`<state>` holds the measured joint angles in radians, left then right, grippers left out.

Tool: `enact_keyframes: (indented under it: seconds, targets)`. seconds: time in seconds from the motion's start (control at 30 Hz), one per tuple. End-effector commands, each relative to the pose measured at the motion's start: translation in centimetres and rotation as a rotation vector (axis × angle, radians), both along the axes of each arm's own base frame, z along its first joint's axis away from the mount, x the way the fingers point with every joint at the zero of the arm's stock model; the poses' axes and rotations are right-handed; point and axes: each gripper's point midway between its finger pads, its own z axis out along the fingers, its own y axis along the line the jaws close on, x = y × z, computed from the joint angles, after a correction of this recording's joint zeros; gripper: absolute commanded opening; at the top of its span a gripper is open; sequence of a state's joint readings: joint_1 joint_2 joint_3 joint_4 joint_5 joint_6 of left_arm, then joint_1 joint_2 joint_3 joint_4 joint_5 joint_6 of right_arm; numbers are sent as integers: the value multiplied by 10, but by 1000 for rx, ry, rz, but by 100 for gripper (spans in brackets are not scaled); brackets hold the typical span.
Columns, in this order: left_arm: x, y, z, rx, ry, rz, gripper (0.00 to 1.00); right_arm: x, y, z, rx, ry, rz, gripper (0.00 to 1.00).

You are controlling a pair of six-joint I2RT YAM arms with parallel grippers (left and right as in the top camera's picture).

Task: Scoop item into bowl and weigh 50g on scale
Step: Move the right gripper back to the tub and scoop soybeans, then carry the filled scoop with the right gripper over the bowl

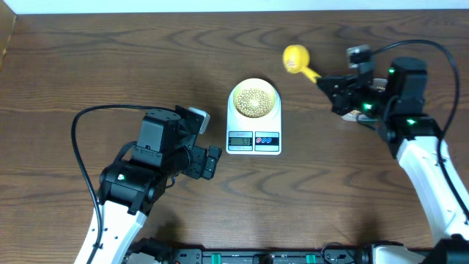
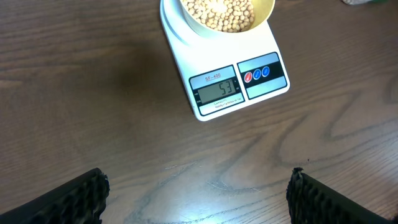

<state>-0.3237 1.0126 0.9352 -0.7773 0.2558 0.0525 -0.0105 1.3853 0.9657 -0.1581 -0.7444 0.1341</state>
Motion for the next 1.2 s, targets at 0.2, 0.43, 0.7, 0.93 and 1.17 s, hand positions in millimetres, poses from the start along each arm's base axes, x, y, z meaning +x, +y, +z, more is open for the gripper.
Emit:
enact_keyframes:
  seconds: [0.2,0.43,0.7,0.93,1.17]
  targets:
    - [0,1,-1,9,-3,2,94,-15,-79,12,-4,74,-260,1]
    - [0,1,-1,9,-3,2,94,-37,-125,-3,-19,190,-421,1]
    - [0,1,-1,9,-3,2,94,-49,-162,-32,-303,221,-498,1]
    - [0,1,-1,9,-3,2,94,-51,-183,-39,-561,182,-492,1]
    - [0,1,-1,9,-3,2,94,-45,-178,-38,-794,141,-484,1]
